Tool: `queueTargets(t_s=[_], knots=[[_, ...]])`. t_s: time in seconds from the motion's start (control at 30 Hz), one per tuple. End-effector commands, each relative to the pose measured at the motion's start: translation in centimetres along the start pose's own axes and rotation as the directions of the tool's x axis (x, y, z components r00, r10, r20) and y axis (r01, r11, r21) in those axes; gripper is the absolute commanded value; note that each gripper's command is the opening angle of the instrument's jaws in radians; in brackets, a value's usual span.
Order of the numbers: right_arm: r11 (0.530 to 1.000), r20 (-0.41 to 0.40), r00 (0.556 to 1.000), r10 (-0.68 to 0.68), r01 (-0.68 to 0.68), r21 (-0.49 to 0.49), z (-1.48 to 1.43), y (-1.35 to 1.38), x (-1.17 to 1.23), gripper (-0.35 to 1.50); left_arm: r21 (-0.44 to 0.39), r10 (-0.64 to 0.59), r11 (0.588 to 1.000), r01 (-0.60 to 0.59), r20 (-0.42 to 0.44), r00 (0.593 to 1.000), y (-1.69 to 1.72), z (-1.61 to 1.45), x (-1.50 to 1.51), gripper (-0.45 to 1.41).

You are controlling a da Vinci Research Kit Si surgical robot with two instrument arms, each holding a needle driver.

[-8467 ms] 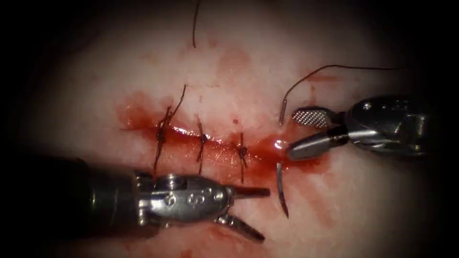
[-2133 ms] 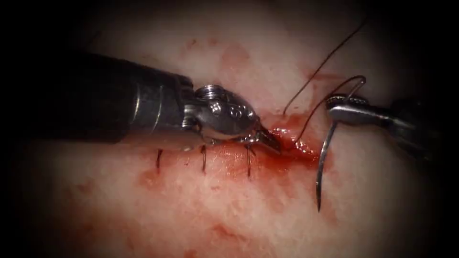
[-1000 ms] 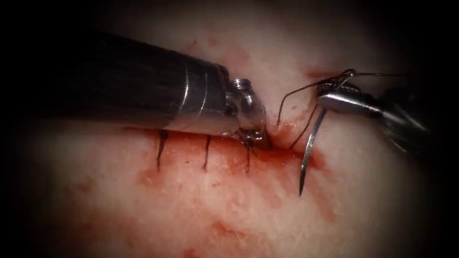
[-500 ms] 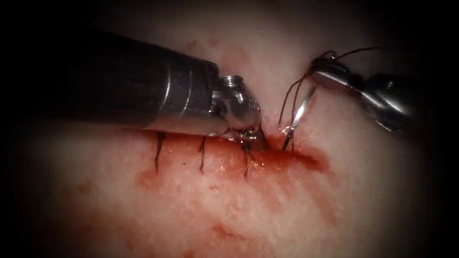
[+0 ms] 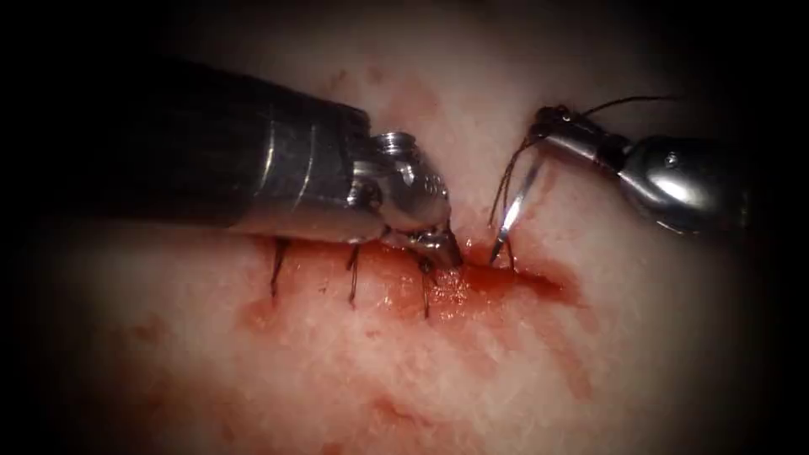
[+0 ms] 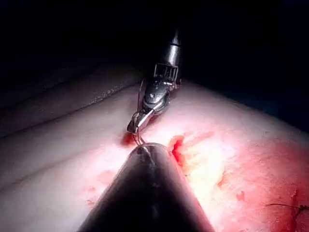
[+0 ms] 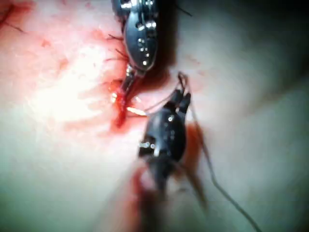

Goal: Wound Closure

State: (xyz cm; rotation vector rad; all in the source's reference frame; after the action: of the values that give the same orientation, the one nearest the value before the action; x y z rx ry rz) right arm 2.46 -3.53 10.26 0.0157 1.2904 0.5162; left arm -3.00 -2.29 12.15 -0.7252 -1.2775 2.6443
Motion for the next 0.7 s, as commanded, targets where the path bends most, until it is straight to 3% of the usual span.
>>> queueTargets(t_s=[0.03, 0.3, 0.7], knots=[[1.0, -0.006, 1.0, -0.006, 0.006, 0.017, 0.09, -0.1, 0.0, -0.35, 0.001, 0.001, 1.0, -0.001, 0.0, 1.0, -0.04, 0.05, 0.02, -0.45], [0.988, -0.007, 0.998, -0.064, 0.064, 0.138, 0.11, -0.33, 0.07, -0.35, 0.001, 0.007, 1.0, -0.007, 0.0, 1.0, -0.03, 0.01, 0.01, -0.45], [0.96, -0.003, 0.971, -0.24, 0.237, 0.149, 0.21, -0.23, 0.07, -0.35, -0.001, 0.005, 1.0, -0.005, 0.001, 1.0, -0.02, 0.01, -0.01, -0.45]])
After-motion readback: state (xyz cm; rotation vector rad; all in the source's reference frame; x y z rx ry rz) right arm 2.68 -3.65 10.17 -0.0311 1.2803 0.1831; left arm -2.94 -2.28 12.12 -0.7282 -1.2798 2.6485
